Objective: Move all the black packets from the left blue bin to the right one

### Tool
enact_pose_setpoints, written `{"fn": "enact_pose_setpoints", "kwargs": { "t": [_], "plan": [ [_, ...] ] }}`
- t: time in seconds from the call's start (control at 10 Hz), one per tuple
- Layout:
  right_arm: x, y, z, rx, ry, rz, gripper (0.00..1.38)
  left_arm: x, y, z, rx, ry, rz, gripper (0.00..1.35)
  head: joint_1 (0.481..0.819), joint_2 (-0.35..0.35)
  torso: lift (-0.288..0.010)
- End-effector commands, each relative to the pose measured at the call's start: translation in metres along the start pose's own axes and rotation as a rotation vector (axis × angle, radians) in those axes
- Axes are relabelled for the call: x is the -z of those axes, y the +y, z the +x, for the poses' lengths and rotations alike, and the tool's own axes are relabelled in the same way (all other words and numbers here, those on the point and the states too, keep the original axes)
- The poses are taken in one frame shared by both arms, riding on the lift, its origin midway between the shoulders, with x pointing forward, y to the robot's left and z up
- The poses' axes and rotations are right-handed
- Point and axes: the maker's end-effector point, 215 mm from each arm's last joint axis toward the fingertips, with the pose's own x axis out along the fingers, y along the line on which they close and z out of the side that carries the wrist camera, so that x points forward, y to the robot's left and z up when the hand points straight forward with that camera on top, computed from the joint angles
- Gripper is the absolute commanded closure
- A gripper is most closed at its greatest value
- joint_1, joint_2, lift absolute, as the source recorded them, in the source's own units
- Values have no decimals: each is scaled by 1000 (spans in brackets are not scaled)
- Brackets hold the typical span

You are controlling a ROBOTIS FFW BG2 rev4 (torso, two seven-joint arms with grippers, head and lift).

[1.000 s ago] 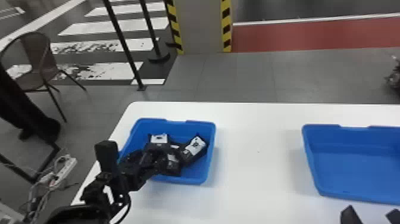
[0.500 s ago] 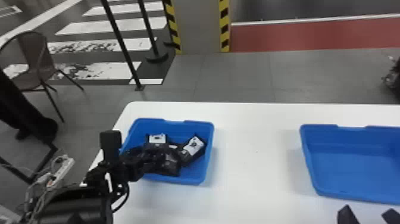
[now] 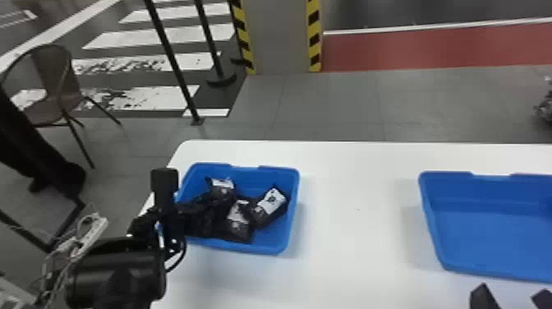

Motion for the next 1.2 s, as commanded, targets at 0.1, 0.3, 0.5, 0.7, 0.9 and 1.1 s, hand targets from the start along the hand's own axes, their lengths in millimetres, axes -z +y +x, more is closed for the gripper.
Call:
{"fn": "enact_pose_setpoints", "kwargs": {
  "t": [0.1, 0.3, 0.5, 0.7, 0.9, 1.1],
  "plan": [
    [1, 0, -1, 1, 1, 4, 236, 0, -1, -5, -5, -27, 20, 1200, 695, 218, -110],
    [-2, 2, 1, -5, -5, 3, 236, -17, -8, -35, 19, -72, 64, 1202, 695, 217, -110],
    [-8, 9, 5, -27, -18, 5, 236, -27, -33, -92, 53, -106, 66, 1202, 695, 221, -110],
    [-6, 25, 16, -97, -10, 38, 236, -34, -87, -107, 215, -145, 62, 1202, 695, 215, -110],
    [19, 39, 41, -200, 51, 61, 236, -42, -137, -106, 337, -221, 55, 1202, 695, 179, -110],
    [34, 51, 65, -285, 97, 94, 236, -25, -182, -86, 502, -240, -5, 1202, 695, 140, -110]
  ]
}}
